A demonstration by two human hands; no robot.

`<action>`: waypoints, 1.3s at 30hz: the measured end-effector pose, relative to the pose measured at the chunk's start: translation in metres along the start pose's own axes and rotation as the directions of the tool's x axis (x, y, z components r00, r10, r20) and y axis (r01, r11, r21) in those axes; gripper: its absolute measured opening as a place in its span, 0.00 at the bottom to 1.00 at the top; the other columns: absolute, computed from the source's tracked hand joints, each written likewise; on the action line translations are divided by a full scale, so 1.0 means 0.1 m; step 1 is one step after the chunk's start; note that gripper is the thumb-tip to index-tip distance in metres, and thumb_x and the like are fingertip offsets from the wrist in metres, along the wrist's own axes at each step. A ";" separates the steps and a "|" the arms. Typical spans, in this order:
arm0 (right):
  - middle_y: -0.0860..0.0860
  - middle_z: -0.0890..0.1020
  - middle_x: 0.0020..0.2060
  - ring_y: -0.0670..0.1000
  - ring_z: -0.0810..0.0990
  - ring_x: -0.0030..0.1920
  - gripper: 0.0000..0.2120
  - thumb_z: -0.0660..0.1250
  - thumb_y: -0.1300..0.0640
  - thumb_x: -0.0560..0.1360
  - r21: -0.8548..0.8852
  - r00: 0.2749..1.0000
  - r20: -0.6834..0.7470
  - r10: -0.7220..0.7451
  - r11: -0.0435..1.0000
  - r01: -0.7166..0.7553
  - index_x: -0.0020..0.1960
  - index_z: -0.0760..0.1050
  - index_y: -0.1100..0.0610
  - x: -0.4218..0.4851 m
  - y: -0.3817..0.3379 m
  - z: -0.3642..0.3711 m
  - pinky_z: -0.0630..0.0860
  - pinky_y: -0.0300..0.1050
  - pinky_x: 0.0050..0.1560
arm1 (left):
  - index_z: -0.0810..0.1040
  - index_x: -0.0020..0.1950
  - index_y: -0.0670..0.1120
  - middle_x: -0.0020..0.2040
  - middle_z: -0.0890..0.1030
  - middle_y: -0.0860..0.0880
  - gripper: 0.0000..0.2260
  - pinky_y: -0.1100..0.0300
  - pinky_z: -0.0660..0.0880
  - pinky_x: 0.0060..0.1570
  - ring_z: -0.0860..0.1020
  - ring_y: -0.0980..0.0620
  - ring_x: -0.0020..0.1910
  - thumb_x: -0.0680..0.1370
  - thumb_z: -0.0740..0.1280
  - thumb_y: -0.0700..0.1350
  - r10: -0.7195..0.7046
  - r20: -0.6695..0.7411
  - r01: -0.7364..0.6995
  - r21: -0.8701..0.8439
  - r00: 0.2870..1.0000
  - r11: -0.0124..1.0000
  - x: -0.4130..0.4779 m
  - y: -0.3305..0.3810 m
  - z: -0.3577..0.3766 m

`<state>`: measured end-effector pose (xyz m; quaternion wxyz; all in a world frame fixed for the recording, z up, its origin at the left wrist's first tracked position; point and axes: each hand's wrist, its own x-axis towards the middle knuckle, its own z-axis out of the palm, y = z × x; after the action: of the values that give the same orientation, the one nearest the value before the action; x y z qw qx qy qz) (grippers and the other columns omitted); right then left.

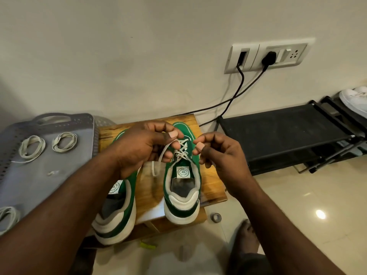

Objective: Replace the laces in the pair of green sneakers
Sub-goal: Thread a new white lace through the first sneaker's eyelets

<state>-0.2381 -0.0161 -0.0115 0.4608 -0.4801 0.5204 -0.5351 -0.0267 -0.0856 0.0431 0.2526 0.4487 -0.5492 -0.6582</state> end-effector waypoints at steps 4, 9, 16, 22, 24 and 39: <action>0.54 0.86 0.42 0.50 0.78 0.35 0.06 0.67 0.64 0.82 0.136 1.000 -0.015 -0.020 0.990 0.022 0.57 0.81 0.61 -0.01 -0.23 -0.02 0.73 0.43 0.35 | 0.85 0.58 0.42 0.49 0.86 0.42 0.14 0.54 0.82 0.44 0.82 0.48 0.40 0.77 0.67 0.46 0.077 0.034 -0.070 -0.174 0.996 0.982 -0.19 0.14 0.01; 0.57 0.86 0.45 0.52 0.79 0.37 0.11 0.62 0.57 0.85 0.170 0.998 0.000 -0.063 0.983 0.062 0.54 0.83 0.58 -0.07 -0.61 0.12 0.73 0.44 0.39 | 0.82 0.63 0.39 0.55 0.86 0.40 0.15 0.52 0.85 0.47 0.85 0.46 0.43 0.84 0.59 0.43 0.194 -0.004 -0.188 -0.265 0.981 0.946 -0.42 0.44 0.05; 0.57 0.87 0.45 0.55 0.84 0.40 0.16 0.55 0.59 0.87 0.094 0.984 -0.006 -0.178 0.980 0.178 0.57 0.82 0.62 -0.19 -1.74 0.18 0.77 0.46 0.38 | 0.79 0.66 0.40 0.60 0.86 0.41 0.17 0.51 0.85 0.50 0.86 0.39 0.56 0.85 0.55 0.32 0.370 0.012 -0.357 -0.241 0.929 0.903 -0.96 1.40 0.25; 0.53 0.88 0.46 0.52 0.86 0.40 0.19 0.56 0.70 0.79 -0.011 0.969 -0.025 -0.247 0.969 0.247 0.59 0.83 0.57 -0.36 -2.31 0.24 0.78 0.42 0.37 | 0.82 0.62 0.42 0.53 0.88 0.42 0.09 0.56 0.84 0.43 0.87 0.45 0.44 0.84 0.65 0.37 0.429 -0.130 -0.444 -0.124 0.894 0.887 -1.31 1.75 0.42; 0.52 0.89 0.47 0.53 0.87 0.41 0.19 0.60 0.71 0.78 -0.068 0.963 -0.023 -0.268 0.962 0.266 0.59 0.83 0.56 -0.40 -2.37 0.26 0.77 0.42 0.38 | 0.82 0.60 0.42 0.50 0.88 0.43 0.08 0.55 0.85 0.44 0.87 0.46 0.42 0.84 0.65 0.39 0.419 -0.208 -0.440 -0.065 0.884 0.896 -1.35 1.76 0.45; 0.40 0.86 0.52 0.42 0.80 0.55 0.11 0.66 0.51 0.83 -0.323 0.948 -0.133 -0.290 0.916 0.236 0.52 0.88 0.46 -0.29 -2.71 0.50 0.77 0.50 0.59 | 0.87 0.54 0.52 0.46 0.85 0.54 0.06 0.59 0.79 0.41 0.83 0.52 0.42 0.83 0.69 0.47 0.522 -0.501 -0.481 0.222 0.690 0.848 -1.40 1.95 0.40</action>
<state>-0.1838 0.0159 0.2578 0.2569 -0.5612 0.5658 -0.5467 -0.0270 -0.0024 0.2717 0.5514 0.4580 -0.5792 -0.3882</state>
